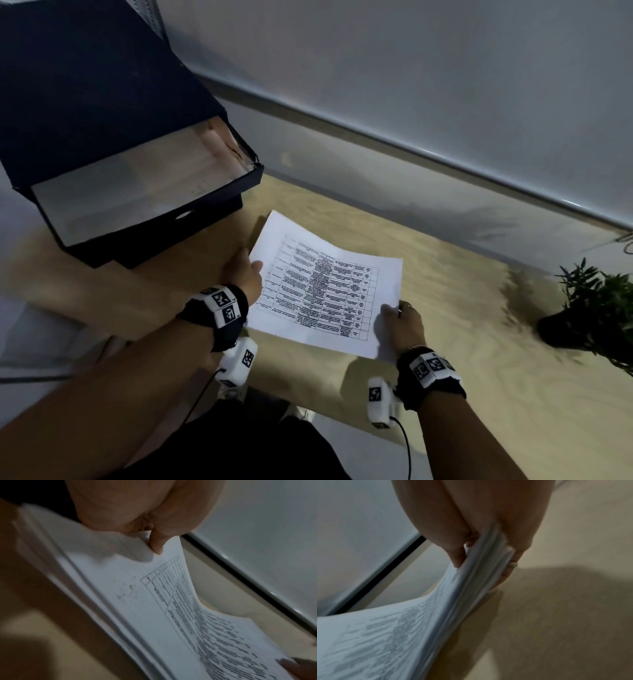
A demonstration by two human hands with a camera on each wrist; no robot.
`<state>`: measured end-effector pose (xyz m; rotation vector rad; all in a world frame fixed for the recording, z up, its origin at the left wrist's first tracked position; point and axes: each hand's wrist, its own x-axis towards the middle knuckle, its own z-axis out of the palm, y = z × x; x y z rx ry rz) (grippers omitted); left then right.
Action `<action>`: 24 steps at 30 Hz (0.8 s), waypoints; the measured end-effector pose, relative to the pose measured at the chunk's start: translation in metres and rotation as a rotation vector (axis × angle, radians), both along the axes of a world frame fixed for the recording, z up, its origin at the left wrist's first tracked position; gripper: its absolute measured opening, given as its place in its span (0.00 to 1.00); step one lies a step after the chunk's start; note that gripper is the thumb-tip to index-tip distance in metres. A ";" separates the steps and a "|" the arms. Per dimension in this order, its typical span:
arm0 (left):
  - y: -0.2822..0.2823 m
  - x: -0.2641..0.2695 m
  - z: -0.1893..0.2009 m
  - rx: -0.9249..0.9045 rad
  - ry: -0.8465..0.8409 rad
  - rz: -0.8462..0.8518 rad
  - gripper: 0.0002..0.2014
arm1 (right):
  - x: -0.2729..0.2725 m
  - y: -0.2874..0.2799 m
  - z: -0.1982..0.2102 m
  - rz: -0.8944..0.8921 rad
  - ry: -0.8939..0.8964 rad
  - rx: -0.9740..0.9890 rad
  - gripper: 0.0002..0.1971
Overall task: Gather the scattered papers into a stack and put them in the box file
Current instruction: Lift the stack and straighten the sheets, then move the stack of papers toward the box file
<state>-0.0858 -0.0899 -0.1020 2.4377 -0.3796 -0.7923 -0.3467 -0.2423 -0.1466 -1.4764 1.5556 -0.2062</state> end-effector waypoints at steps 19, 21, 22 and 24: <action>0.031 0.051 0.210 -0.318 -0.544 -0.182 0.18 | 0.033 0.039 0.179 0.063 -0.930 0.281 0.20; 0.040 0.068 0.206 -0.203 -0.543 -0.190 0.21 | 0.051 0.054 0.196 0.108 -0.905 0.243 0.21; 0.045 0.074 0.204 -0.168 -0.530 -0.170 0.23 | 0.057 0.060 0.202 0.116 -0.895 0.234 0.20; 0.064 0.080 0.202 -0.190 -0.546 -0.067 0.23 | 0.066 0.065 0.213 0.129 -0.871 0.201 0.16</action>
